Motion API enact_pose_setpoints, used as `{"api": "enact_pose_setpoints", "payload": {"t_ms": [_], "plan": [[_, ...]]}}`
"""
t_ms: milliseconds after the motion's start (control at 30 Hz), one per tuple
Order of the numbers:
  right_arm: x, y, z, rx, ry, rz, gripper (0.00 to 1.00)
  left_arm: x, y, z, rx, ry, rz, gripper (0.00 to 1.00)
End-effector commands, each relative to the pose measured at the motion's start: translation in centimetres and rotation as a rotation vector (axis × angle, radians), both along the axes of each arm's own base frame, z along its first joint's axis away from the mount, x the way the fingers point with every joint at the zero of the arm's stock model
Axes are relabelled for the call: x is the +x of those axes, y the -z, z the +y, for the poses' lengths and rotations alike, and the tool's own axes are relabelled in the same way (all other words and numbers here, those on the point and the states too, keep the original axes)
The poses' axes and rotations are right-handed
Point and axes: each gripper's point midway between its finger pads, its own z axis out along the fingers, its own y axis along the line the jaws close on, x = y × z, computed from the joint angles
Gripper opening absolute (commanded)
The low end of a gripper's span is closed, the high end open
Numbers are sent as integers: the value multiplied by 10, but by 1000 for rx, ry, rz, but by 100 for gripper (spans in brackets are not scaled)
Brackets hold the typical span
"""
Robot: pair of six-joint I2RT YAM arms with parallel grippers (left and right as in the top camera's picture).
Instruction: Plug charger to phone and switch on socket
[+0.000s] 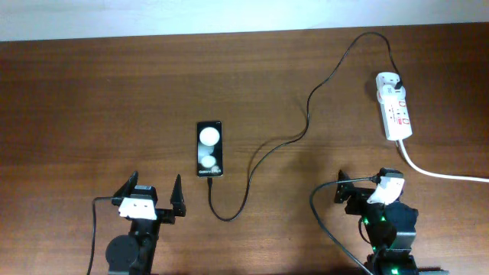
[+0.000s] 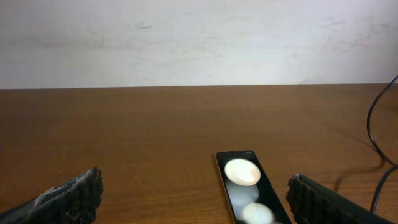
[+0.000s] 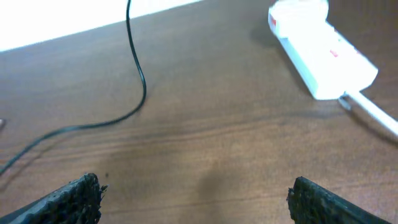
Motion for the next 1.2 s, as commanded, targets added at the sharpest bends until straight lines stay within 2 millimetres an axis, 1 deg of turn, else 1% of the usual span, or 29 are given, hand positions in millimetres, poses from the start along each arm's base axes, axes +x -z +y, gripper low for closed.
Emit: {"api": "enact_pose_setpoints", "payload": {"t_ms": [0,33,167,300,533,700,1000,1167], "plan": [[0,-7,3,-8,-14,-38,99,0,2,2,13,-11,2,99],[0,-12,3,-10,-14,-60,99,0,2,2,13,-11,2,99],[1,-17,3,-11,-15,-79,99,0,2,2,13,-11,2,99],[1,-26,3,-14,-14,-120,99,0,2,2,13,-11,2,99],[-1,-51,3,-22,-14,-228,99,0,2,2,13,-11,2,99],[-3,-64,3,-26,-14,-284,99,0,2,2,13,-11,2,99],[-3,-66,4,-27,-16,-293,99,0,2,2,13,-11,2,99],[-4,-68,10,-28,-42,-305,99,0,2,2,13,-11,2,99]]}}
